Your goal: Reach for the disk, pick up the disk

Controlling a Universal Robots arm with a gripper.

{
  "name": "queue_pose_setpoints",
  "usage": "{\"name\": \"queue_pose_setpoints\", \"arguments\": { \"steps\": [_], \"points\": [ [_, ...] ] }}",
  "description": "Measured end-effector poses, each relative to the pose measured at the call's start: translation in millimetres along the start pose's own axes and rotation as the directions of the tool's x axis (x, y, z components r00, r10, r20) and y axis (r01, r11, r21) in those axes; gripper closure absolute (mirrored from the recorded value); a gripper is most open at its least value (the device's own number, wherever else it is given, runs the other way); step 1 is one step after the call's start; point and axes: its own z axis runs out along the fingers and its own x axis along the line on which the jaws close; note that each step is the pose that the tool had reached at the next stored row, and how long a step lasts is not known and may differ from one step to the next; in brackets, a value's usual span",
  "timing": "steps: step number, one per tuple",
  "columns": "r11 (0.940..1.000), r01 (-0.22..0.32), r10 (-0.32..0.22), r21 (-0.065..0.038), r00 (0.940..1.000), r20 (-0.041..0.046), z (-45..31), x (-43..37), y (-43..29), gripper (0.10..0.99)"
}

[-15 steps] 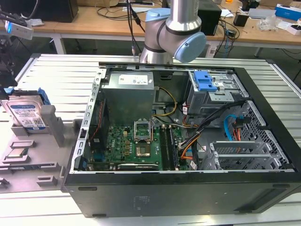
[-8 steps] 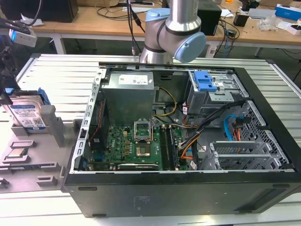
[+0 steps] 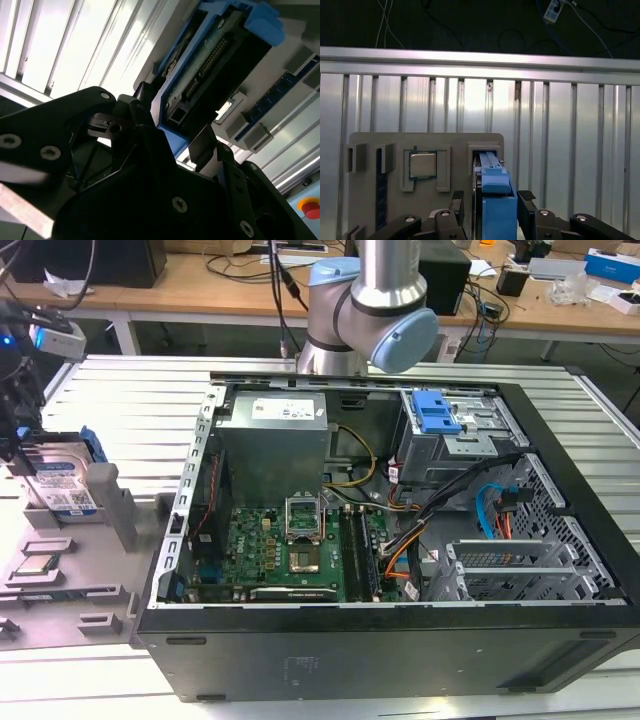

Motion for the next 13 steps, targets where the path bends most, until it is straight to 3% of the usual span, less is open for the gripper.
{"name": "queue_pose_setpoints", "arguments": {
  "steps": [8, 10, 11, 12, 13],
  "points": [
    [1.0000, 0.000, 0.000, 0.000, 1.0000, 0.0000, 1.0, 0.0, -0.1, 0.541],
    [1.0000, 0.000, 0.000, 0.000, 1.0000, 0.0000, 1.0, 0.0, 0.0, 0.624],
    [1.0000, 0.000, 0.000, 0.000, 1.0000, 0.0000, 1.0, 0.0, 0.0, 0.624],
    [1.0000, 0.000, 0.000, 0.000, 1.0000, -0.0001, 1.0, 0.0, 0.0, 0.690],
    [1.0000, 0.000, 0.000, 0.000, 1.0000, 0.0000, 1.1, 0.0, 0.0, 0.690]
  ]
}}
